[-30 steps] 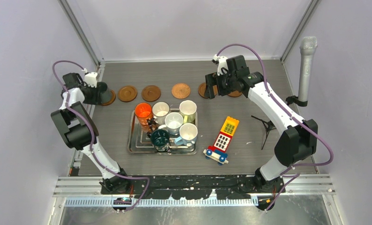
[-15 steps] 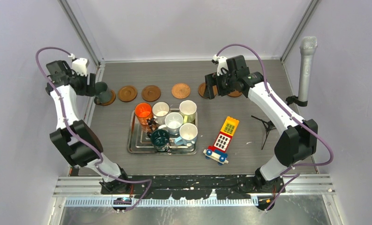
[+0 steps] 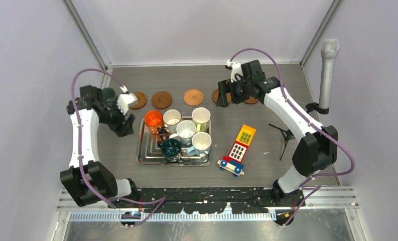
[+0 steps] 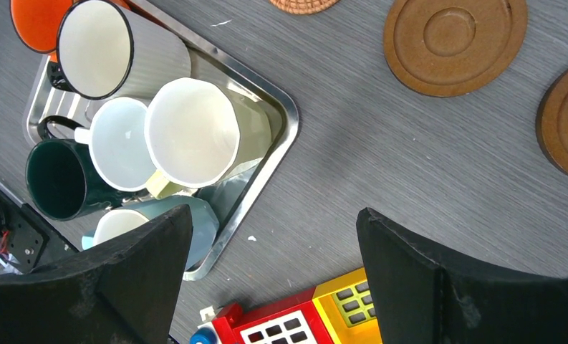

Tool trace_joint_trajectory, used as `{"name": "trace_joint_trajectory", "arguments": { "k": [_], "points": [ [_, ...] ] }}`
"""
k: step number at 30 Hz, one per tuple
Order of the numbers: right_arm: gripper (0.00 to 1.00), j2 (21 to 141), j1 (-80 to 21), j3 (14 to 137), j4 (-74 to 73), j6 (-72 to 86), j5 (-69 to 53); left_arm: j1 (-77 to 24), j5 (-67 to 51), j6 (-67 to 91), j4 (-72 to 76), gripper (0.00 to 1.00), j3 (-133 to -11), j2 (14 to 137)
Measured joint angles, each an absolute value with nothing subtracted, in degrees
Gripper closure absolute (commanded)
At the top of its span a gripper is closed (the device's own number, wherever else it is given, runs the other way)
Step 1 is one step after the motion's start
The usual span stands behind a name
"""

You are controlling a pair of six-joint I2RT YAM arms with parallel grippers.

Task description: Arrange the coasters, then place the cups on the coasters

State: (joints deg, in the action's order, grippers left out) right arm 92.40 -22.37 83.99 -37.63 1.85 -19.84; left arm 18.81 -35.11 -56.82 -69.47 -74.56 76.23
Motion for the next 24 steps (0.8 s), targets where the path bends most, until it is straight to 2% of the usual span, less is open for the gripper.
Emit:
{"name": "trace_joint_trajectory", "arguments": {
  "k": [6,11,24],
  "points": [
    [0.11,92.40,-22.37,83.99,-38.19,2.55,-20.95,10.55,-36.27,-73.34,-76.14,0.31,-67.51,72.47],
    [0.10,92.42,-22.37,84.01,-39.27,2.35,-22.85,3.05,-35.79,-80.88,-76.88,0.34,-64.20,72.62],
    [0.10,93.14,-22.37,84.64,-42.06,-0.75,-24.75,-9.76,-33.17,-81.65,-65.47,0.39,-57.30,77.56]
  ]
}}
